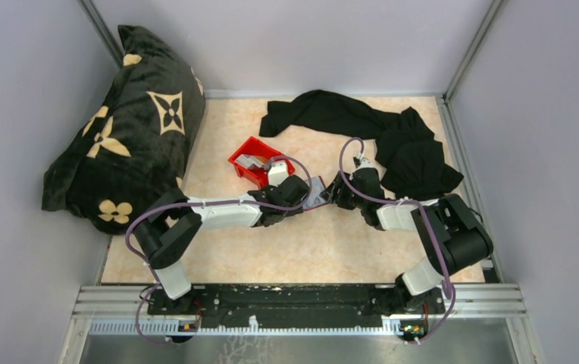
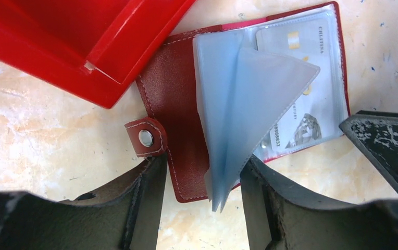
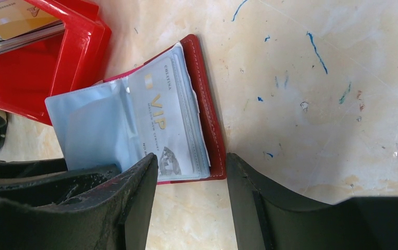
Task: Put the credit cards into the card holder
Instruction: Close the card holder at the center of the board.
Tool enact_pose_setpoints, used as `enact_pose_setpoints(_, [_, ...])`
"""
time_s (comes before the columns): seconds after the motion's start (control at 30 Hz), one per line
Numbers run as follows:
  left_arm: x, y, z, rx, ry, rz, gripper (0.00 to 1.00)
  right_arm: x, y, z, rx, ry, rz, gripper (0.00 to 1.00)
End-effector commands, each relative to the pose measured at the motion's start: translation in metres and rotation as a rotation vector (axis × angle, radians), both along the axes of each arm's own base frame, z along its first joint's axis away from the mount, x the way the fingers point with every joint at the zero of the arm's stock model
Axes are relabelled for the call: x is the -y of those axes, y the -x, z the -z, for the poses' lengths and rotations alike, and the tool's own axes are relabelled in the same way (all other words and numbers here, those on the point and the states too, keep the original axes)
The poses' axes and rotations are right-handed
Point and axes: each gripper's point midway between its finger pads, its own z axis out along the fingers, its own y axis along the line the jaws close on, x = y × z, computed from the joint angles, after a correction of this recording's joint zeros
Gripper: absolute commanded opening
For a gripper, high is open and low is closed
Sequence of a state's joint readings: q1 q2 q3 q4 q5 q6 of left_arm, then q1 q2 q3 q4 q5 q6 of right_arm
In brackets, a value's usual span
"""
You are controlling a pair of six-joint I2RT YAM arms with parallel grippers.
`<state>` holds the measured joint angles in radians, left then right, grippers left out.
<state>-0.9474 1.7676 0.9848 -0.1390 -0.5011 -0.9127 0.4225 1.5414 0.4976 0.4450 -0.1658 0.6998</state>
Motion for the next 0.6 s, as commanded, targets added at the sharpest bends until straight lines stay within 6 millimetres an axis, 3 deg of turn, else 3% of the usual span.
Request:
enact_pose_setpoints(0.0, [0.015,0.006,-0.023,0.026,0.066,0.024,0.58,0.016,0.049,0.057,-0.23,0.101,-0.032,0.52])
enact_pose_setpoints(0.33, [0.028,-0.011,-0.05,0.12,0.085,0.007,0.59,0.016,0.052,0.058,-0.235,0.101,-0.037,0.52])
enact_pose_setpoints(0.57, [0.029,-0.012,-0.062,0.152,0.06,-0.002,0.59,0.017,0.052,0.057,-0.23,0.104,-0.037,0.52])
